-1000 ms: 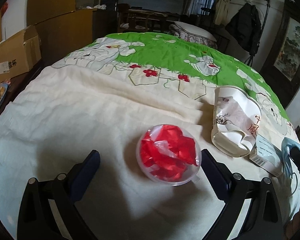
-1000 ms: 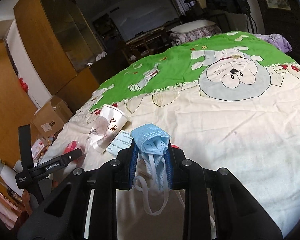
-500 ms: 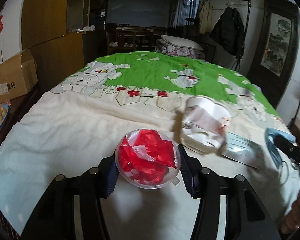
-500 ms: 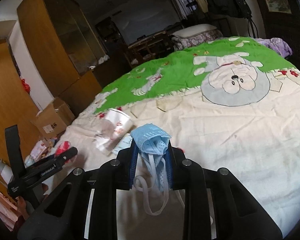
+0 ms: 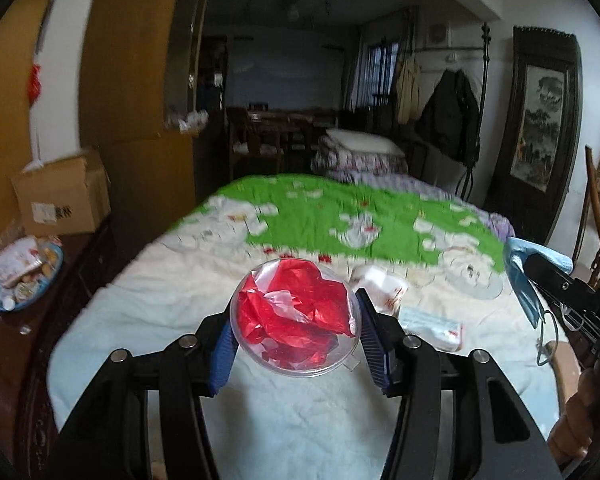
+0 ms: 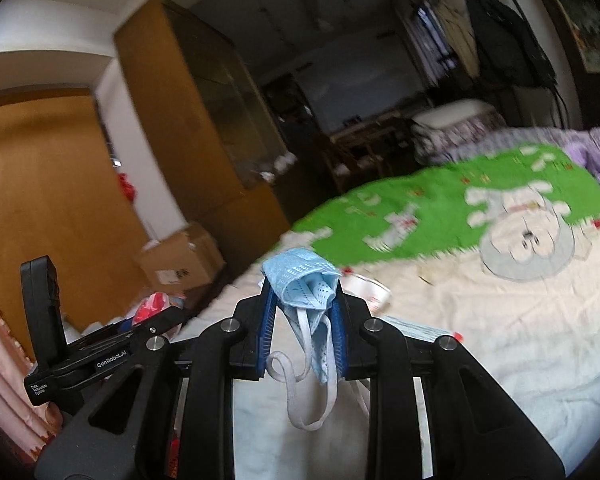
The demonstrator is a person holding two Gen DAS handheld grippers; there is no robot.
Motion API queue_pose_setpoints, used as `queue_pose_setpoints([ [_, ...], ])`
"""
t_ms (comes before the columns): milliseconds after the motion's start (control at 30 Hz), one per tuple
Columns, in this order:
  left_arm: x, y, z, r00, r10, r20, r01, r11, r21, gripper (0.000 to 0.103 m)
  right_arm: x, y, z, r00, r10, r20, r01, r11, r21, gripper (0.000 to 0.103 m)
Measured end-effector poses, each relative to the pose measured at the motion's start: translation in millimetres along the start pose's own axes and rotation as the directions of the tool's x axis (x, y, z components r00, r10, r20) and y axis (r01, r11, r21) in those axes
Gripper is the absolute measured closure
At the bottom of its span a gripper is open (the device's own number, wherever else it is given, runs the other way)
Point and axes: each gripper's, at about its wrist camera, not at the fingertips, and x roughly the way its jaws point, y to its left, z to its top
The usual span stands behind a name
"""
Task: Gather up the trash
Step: 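Carry the cup and mask to the wastebasket, opening the left tool over it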
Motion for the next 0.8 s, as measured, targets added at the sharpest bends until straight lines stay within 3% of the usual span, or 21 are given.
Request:
queue_pose_setpoints([
  [233, -83, 14, -4, 0.994, 0.058, 0.092, -0.057, 0.998, -0.010, 0.049, -40, 50, 8, 0.992, 0.116, 0.053, -0.113, 0.992, -0.055, 0.076],
  [433, -133, 54, -28, 0.987, 0.140, 0.081, -0.135, 0.989, -0.061, 0.049, -54, 86, -2, 0.980, 0.198, 0.022, -0.194, 0.976, -0.101, 0.076],
  [600, -142, 108, -63, 0.974, 0.224, -0.024, -0.225, 0.966, -0.124, 0.049, -47, 107, -19, 0.974, 0.221, -0.042, -0.224, 0.966, -0.128, 0.076],
  [700, -133, 146, -90, 0.965, 0.227, -0.131, -0.249, 0.950, -0.188, 0.049, -35, 116, -32, 0.970, 0.223, -0.094, -0.235, 0.963, -0.136, 0.076],
  [767, -122, 169, -112, 0.953, 0.221, -0.205, -0.265, 0.939, -0.219, 0.043, -23, 121, -41, 0.966, 0.220, -0.137, -0.238, 0.962, -0.136, 0.076],
  [800, -117, 179, -123, 0.943, 0.227, -0.243, -0.284, 0.930, -0.233, 0.032, -15, 122, -47, 0.963, 0.216, -0.163, -0.239, 0.961, -0.137, 0.076],
])
